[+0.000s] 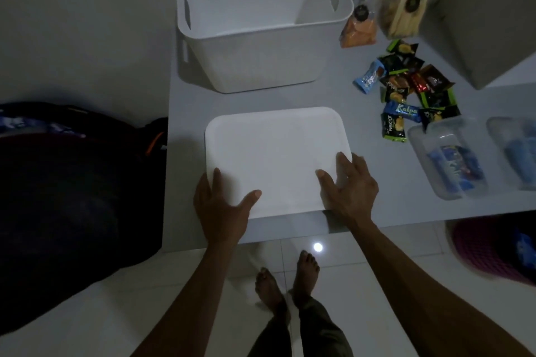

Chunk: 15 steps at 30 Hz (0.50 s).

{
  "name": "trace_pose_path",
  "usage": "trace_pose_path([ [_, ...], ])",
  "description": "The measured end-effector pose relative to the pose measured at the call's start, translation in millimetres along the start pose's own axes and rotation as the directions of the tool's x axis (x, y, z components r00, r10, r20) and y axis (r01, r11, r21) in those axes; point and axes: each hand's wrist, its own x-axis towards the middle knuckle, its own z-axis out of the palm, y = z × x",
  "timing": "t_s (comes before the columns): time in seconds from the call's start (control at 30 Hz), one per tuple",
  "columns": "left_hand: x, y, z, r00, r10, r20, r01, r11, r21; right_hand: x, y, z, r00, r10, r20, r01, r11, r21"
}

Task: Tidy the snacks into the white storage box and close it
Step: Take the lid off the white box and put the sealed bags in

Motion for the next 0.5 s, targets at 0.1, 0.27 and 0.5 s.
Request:
trace_pose_path([
  [0.1, -1.9, -3.9, 4.5, 1.0, 0.021, -0.011, -0.02, 0.997, 0.07, -0.4, 5.3, 4.5, 0.999, -0.009, 0.036, 0.012, 0.998, -0.068],
  [0.27, -3.6, -1.9, 3.6, 1.0, 0.021, 0.002, -0.021, 0.993, 0.12, -2.0, 2.2, 4.2, 0.999, -0.006, 0.048, 0.011, 0.994, -0.105],
  [0.5, -10.2, 27.3, -34.6, 0.989, -0.033, 0.146, 0.018, 0.994, 0.105, 5.9, -23.6, -40.4, 0.956, 0.098, 0.278, -0.092, 0.995, -0.035],
])
